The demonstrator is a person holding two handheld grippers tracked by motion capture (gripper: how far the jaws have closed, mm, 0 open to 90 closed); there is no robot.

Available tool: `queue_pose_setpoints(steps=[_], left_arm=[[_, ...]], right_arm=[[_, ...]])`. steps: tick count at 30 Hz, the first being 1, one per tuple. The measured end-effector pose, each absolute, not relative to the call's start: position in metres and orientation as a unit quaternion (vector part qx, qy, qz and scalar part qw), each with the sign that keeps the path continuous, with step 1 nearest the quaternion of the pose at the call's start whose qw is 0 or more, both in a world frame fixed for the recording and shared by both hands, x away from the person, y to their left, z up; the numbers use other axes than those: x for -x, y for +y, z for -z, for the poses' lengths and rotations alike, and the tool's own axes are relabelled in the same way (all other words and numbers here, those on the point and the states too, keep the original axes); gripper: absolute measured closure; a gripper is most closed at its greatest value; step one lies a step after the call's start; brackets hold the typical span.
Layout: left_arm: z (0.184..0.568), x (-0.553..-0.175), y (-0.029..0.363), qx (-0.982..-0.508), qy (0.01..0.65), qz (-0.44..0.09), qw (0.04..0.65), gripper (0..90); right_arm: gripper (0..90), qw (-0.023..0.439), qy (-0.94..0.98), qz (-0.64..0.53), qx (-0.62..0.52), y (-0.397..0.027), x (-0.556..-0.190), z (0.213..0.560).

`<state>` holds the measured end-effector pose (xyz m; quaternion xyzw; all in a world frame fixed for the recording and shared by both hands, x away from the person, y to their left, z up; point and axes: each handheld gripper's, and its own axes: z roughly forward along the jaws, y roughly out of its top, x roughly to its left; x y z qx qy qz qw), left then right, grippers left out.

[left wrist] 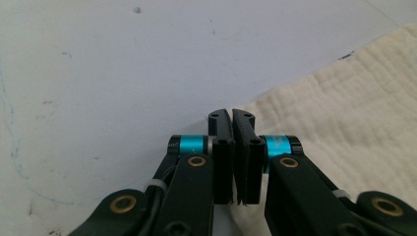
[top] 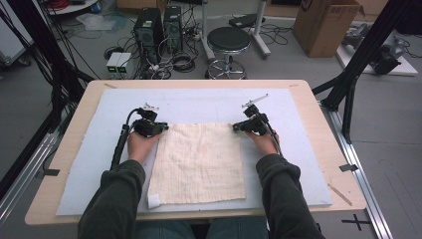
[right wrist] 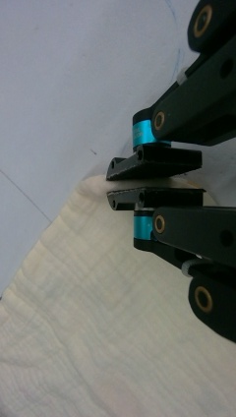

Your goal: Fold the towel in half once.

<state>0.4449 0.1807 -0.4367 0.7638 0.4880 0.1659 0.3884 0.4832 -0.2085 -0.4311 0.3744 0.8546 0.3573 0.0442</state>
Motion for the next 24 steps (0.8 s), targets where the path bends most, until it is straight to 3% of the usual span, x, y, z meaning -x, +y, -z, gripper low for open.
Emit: queue_pose_setpoints(steps=[11,24], left_arm=[[0.41,-0.444,0.199,-0.712,0.502,-0.164,0.463,87.0],[0.395,-0.425,0.21,-0.718,0.474,-0.145,0.488,87.0]], right_arm=[[84.5,0.068,0.831,-0.409,-0.371,-0.22,-0.482,0.399],[84.4,0.046,0.827,-0.437,-0.351,-0.219,-0.471,0.382]])
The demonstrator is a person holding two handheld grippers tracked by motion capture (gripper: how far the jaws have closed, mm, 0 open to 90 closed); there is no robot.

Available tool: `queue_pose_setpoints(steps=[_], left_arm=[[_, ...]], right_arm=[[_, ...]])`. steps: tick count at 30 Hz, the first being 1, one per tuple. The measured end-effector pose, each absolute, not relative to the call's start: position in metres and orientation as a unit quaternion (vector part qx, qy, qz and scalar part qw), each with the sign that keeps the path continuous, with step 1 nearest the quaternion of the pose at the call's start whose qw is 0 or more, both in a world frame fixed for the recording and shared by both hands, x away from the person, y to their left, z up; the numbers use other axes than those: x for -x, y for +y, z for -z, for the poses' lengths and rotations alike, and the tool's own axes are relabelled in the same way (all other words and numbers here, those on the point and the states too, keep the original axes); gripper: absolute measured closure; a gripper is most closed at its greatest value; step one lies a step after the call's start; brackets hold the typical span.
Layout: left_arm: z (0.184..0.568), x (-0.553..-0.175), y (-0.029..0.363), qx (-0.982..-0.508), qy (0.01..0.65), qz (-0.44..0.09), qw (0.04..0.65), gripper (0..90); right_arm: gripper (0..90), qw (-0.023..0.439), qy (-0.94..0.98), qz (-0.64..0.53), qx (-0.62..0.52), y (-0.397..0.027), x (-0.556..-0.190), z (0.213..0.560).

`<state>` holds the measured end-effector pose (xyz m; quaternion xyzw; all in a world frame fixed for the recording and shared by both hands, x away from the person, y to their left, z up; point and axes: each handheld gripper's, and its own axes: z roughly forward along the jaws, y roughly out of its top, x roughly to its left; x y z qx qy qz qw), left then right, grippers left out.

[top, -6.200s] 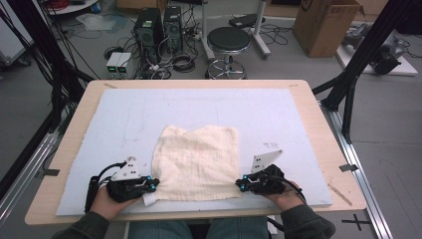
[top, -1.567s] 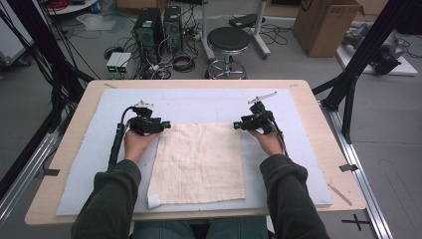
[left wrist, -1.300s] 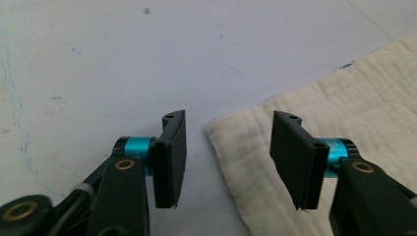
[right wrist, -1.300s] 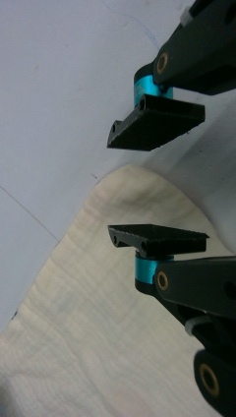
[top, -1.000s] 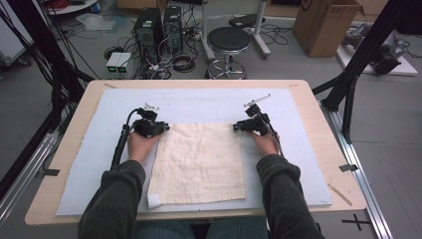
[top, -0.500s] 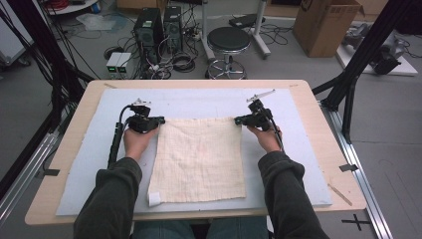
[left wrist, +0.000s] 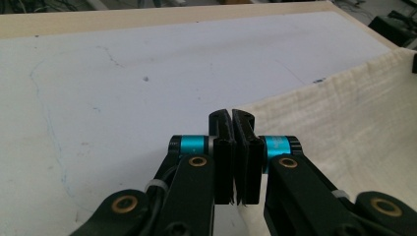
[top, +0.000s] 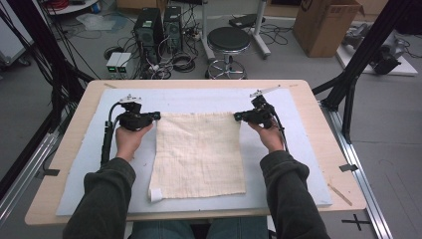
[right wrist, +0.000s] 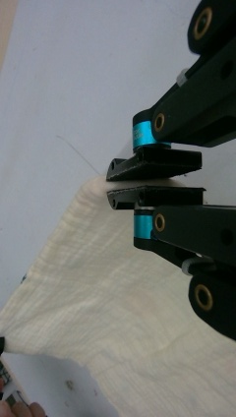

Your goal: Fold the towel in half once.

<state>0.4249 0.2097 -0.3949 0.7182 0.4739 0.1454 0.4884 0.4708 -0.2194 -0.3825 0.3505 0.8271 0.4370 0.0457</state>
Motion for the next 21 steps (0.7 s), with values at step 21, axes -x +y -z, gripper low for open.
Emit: queue_pose_setpoints(steps=[21], left_arm=[[0.39,-0.388,0.211,-0.735,0.43,-0.116,0.512,87.0]], right_arm=[[84.4,0.012,0.82,-0.477,-0.317,-0.229,-0.435,0.373]])
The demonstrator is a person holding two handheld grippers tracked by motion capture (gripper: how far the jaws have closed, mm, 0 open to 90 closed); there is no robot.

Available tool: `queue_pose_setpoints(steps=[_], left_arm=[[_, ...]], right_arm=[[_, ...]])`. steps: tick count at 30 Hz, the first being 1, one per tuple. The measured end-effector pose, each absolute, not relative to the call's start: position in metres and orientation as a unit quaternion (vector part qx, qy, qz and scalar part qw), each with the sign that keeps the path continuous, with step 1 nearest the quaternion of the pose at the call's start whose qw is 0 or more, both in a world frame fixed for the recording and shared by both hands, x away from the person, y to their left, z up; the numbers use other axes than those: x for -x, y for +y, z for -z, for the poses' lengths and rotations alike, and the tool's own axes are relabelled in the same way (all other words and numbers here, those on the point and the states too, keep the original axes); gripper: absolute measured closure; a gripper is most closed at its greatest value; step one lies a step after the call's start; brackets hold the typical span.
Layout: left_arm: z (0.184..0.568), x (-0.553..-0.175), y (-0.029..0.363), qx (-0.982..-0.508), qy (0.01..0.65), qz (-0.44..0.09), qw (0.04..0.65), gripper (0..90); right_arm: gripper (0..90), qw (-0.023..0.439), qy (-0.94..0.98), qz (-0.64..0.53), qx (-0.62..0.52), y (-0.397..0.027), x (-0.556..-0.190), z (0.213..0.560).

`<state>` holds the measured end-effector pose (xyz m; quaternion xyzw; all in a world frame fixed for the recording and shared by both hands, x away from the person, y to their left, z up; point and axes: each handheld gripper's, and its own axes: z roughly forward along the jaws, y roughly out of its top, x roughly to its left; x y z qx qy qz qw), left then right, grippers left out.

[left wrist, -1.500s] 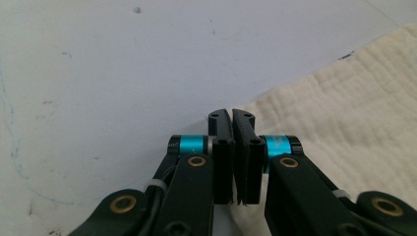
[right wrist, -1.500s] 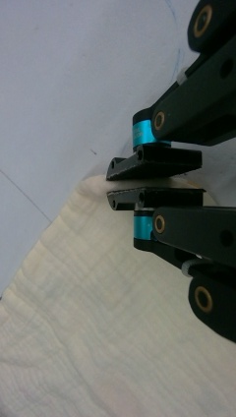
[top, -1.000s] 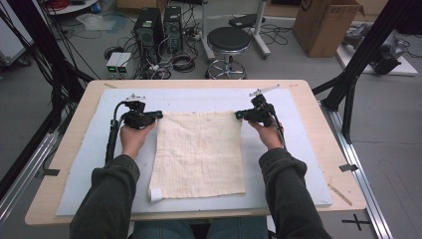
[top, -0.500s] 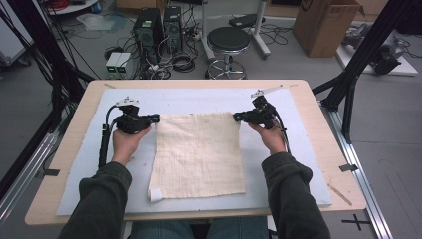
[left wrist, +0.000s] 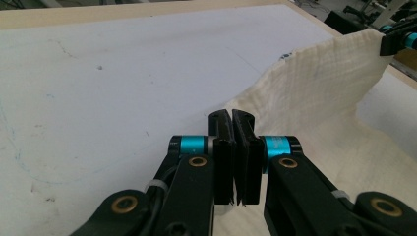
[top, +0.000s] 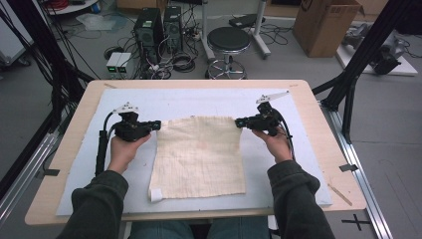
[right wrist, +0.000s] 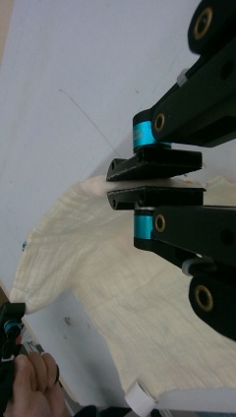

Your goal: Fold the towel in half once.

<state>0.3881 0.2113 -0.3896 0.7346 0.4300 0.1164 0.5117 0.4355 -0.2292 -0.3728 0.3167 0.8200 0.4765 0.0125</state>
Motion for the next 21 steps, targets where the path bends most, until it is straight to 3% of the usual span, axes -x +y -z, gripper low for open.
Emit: queue_pose_setpoints(steps=[21], left_arm=[[0.38,-0.357,0.207,-0.763,0.385,-0.123,0.506,87.0]], right_arm=[[84.4,0.003,0.833,-0.472,-0.287,-0.23,-0.409,0.368]])
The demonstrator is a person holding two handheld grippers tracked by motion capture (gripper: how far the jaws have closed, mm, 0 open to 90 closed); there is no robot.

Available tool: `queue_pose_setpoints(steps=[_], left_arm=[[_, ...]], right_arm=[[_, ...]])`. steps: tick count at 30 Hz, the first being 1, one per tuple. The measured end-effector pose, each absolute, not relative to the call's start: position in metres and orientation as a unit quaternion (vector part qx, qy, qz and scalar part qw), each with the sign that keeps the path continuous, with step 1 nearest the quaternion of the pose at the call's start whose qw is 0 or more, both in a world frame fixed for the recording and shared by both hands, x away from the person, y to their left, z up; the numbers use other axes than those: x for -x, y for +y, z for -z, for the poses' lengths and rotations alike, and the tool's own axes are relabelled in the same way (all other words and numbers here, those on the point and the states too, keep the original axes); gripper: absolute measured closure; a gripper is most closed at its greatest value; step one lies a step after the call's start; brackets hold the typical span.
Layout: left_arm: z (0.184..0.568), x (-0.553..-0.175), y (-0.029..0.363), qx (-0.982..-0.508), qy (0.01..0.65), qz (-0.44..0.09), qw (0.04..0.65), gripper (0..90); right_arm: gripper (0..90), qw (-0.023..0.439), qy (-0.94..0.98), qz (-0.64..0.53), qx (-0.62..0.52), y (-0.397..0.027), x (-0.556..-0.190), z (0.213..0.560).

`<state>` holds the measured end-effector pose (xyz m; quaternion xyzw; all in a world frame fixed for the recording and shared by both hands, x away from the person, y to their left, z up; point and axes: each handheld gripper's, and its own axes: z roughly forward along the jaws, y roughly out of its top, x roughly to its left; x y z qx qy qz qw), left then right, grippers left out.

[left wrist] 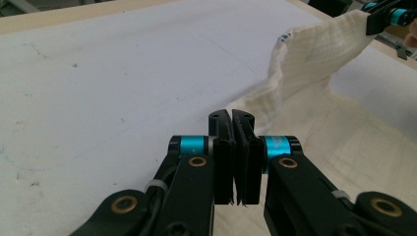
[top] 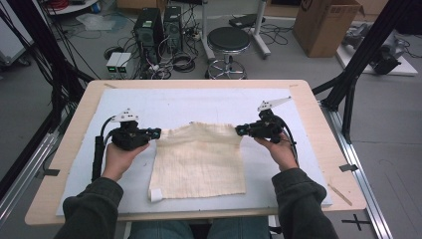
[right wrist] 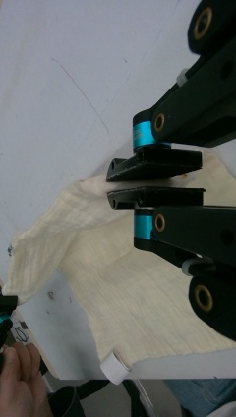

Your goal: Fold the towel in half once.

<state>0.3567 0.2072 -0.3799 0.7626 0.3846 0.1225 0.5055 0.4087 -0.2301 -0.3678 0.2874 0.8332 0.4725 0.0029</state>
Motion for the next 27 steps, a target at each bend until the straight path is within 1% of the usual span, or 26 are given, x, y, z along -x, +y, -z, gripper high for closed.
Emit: queue_pose_setpoints(steps=[5,11,25,27], left_arm=[[0.385,-0.35,0.212,-0.757,0.39,-0.116,0.51,86.9],[0.387,-0.342,0.213,-0.766,0.381,-0.112,0.506,86.8],[0.402,-0.315,0.215,-0.773,0.373,-0.097,0.504,86.8],[0.401,-0.311,0.214,-0.776,0.368,-0.102,0.503,86.7]], right_arm=[[84.4,0.0,0.832,-0.478,-0.282,-0.233,-0.402,0.37],[84.4,-0.009,0.833,-0.477,-0.281,-0.235,-0.395,0.381],[84.4,-0.02,0.842,-0.47,-0.265,-0.234,-0.373,0.389],[84.4,-0.024,0.842,-0.472,-0.261,-0.234,-0.369,0.391]])
